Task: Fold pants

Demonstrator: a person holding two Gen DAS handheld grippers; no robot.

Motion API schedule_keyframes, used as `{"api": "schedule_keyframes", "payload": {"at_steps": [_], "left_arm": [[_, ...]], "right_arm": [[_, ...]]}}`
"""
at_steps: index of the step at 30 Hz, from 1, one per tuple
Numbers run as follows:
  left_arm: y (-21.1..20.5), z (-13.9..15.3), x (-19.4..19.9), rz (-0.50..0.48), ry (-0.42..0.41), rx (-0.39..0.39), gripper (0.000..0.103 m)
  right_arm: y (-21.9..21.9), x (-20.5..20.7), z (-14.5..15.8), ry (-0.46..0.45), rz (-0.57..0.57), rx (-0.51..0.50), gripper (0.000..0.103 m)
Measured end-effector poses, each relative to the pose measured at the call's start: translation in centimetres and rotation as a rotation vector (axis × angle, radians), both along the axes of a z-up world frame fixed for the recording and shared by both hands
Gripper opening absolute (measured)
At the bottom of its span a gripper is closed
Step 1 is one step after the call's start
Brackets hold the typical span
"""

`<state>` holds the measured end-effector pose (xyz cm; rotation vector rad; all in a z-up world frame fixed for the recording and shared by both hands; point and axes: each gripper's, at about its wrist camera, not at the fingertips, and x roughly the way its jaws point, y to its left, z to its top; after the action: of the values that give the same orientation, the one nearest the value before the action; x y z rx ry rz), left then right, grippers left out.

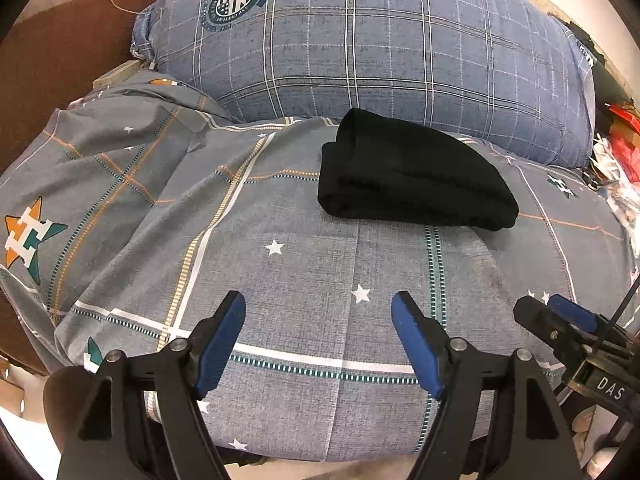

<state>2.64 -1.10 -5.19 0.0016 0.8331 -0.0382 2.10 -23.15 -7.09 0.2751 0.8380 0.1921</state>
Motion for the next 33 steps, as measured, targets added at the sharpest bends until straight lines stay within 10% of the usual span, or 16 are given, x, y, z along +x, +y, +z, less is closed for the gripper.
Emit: {"api": "schedule_keyframes", "payload": {"at_steps": [12, 22, 33], "left_arm": [[-0.1, -0.5, 0.1, -0.008, 0.024, -0.016, 0.075], [2.5, 0.3, 5.6, -0.059, 0.081, -0.289, 0.075], [1.4, -0.5, 14.1, -0.121, 0.055, -0.411, 0.054]], "right_arm": [[0.8, 0.0, -0.6, 0.008, 0.021, -0.025, 0.085], [-0.7, 2.3, 0.7, 0.003, 0.049, -0.002, 0.085], [5.7, 20.7, 7.4, 0.12, 0.367, -0.058, 0.081]]}}
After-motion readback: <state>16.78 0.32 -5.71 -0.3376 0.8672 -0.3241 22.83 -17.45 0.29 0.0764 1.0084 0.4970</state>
